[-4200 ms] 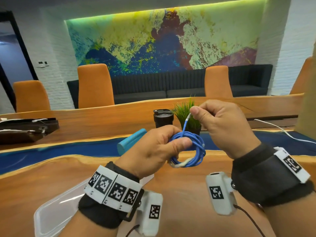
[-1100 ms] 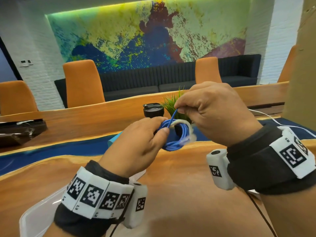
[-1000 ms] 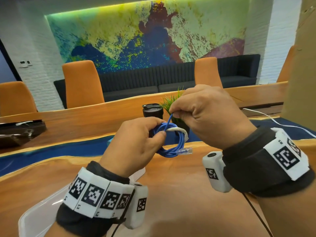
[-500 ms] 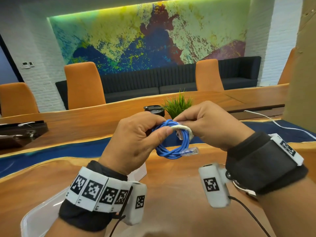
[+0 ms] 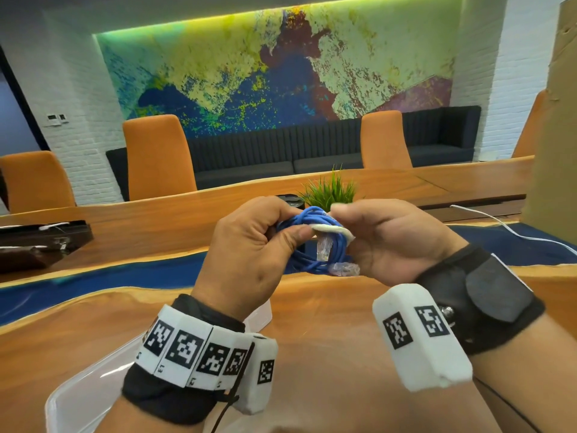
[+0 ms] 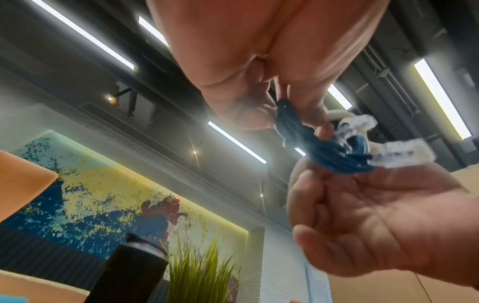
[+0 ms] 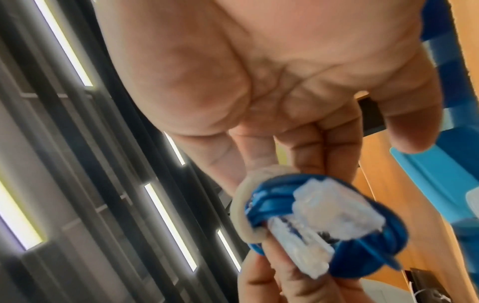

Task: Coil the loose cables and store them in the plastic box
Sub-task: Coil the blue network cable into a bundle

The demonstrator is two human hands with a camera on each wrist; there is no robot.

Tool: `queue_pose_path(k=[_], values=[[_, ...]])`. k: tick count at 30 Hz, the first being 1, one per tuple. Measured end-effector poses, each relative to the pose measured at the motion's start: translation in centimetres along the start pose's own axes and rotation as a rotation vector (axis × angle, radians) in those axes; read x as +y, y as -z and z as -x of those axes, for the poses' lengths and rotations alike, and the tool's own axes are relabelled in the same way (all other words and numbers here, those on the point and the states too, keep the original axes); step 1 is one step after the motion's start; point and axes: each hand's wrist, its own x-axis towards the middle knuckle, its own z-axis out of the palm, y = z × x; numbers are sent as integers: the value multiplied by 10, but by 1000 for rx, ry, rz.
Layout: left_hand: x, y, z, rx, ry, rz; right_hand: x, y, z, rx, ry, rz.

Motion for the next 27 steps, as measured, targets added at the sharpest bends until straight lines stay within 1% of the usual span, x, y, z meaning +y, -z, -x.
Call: queue_pose_path(k=[2,5,7,9,11,13,14,16,18,20,22,24,25,27], values=[[1,-2,0,16,14,-5,0,-2,1,-12,10,40],[0,-5,1,58,31,-9,2,-12,3,-18,48,180],[-1,-7,3,33,52,-17,2,-15,4,2,58,291],[0,-8,4,-26,47,-42,-1,-13,6,44,66,399],[4,-9,3,-85,-26,-94,-7,-10,7,93,64,540],[8,-10,1,-136,-117,-136,-12,-10,11,140,64,739],[9,-10,0,-156,-138,-136,-14,-10,12,155,60,817],[8,-9,1,-175,-145,-115,-17,-10,16,156,52,894],[5,-8,2,-149,-97,-90,-22,-11,20,153,104,888],[-1,-7,2,-106,11,-62,-30,-11,27,189,218,835],[-3,-7,2,-92,93,-21,-36,-14,33,233,337,873],[-3,-8,1,-70,150,45,-35,-19,33,241,416,919],[-3,-10,1,-53,199,110,-32,-20,30,234,442,905],[0,-14,2,-26,354,357,-27,-21,24,210,463,826]])
